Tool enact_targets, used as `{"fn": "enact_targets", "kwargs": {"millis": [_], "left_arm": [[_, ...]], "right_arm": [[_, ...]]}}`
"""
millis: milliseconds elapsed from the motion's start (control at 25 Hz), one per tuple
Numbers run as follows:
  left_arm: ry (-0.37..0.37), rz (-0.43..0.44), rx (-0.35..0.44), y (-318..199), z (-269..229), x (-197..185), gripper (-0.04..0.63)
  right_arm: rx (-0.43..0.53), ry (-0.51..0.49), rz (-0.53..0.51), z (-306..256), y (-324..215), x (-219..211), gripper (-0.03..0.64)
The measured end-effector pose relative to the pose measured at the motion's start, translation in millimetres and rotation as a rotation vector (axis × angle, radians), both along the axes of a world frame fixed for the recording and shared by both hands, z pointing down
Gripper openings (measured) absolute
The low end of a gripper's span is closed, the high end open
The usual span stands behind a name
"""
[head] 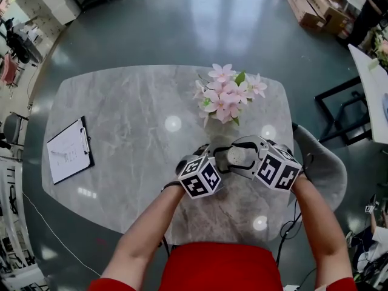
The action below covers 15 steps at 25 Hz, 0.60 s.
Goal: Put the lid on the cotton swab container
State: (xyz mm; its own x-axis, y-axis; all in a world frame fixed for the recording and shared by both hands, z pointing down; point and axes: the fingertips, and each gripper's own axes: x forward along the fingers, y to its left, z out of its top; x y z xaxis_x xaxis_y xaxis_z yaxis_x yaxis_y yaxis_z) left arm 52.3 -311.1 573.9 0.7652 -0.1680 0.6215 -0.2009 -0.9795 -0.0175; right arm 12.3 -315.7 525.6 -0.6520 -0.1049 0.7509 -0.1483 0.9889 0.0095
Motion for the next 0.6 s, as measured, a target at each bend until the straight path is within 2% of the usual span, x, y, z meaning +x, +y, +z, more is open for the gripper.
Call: {"fn": "enact_targets", "kwargs": {"millis": [200, 440, 600], "left_arm": [[0.011, -0.009, 0.0, -1.1, -0.6, 3.8, 0.339], [0.014, -0.016, -0.002, -2.6, 3.2, 9.0, 0.339], [0.003, -0.028, 0.012, -4.4, 4.1, 13.6, 0.339]], "right_arm": [[-0.031, 0.086, 0.009, 7.0, -1.4, -0.5, 0.275], [-0.119, 0.045, 0.071, 9.9, -4.9, 1.6, 0.276], [-0.167, 0.135, 0.132, 15.6, -7.1, 2.3, 0.281]]}}
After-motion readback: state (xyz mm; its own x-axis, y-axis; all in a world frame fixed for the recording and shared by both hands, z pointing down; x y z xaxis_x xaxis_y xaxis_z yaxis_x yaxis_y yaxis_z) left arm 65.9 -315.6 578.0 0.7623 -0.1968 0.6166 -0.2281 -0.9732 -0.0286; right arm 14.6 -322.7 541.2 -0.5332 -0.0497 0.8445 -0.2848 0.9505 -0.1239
